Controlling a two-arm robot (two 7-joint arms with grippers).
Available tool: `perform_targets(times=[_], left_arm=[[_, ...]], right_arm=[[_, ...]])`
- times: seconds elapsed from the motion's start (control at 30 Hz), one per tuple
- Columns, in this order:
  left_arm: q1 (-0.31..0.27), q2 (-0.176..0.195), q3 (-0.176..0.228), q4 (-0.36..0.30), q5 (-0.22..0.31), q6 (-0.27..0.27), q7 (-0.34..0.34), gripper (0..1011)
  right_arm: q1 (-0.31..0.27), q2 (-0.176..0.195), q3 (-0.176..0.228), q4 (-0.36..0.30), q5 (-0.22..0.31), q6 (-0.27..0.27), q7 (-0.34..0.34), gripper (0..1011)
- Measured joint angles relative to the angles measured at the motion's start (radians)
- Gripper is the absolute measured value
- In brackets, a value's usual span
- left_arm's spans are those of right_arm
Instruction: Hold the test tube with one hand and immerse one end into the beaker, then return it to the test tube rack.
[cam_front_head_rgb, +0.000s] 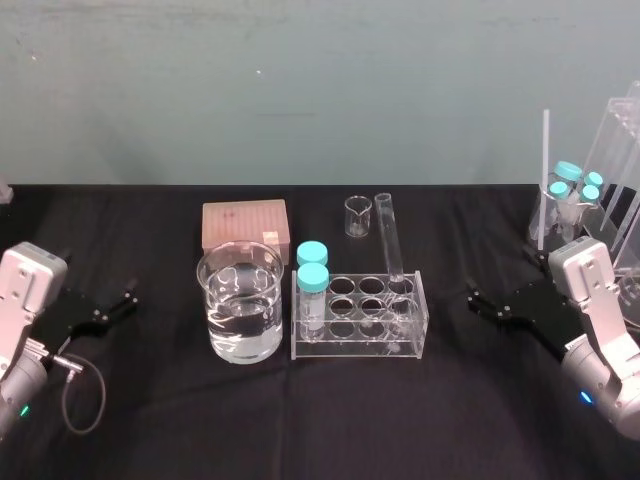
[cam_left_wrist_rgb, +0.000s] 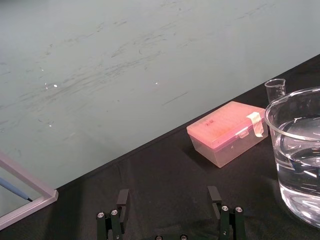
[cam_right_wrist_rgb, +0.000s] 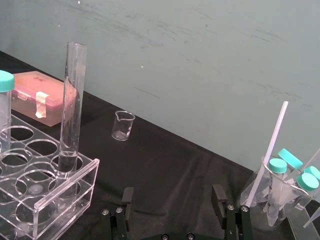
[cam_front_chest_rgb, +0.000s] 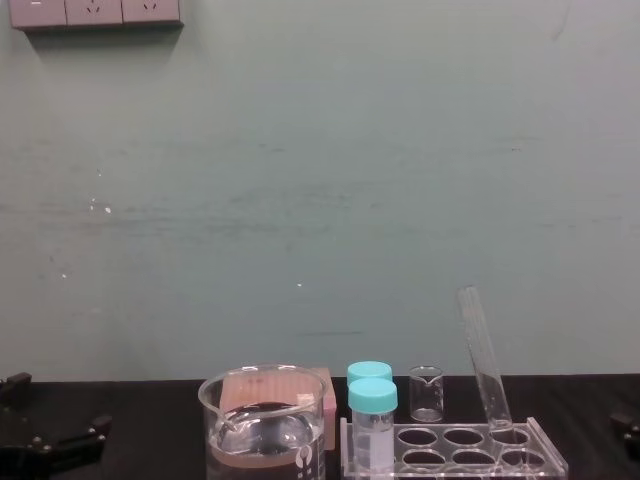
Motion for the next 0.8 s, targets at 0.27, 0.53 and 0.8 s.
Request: perform_targets(times=[0.27, 0.53, 0.8], left_arm=[[0.000, 0.000, 0.000, 0.000, 0.000, 0.000, 0.000, 1000], [0.000, 0.000, 0.000, 0.000, 0.000, 0.000, 0.000, 1000], [0.000, 0.000, 0.000, 0.000, 0.000, 0.000, 0.000, 1000]], right_arm=[[0.000, 0.000, 0.000, 0.000, 0.000, 0.000, 0.000, 1000], [-0.008, 0.000, 0.031, 0.000, 0.057, -0.012, 0.055, 1002], [0.004, 0.001, 0.098, -0.010, 0.186, -0.007, 0.183, 1000]])
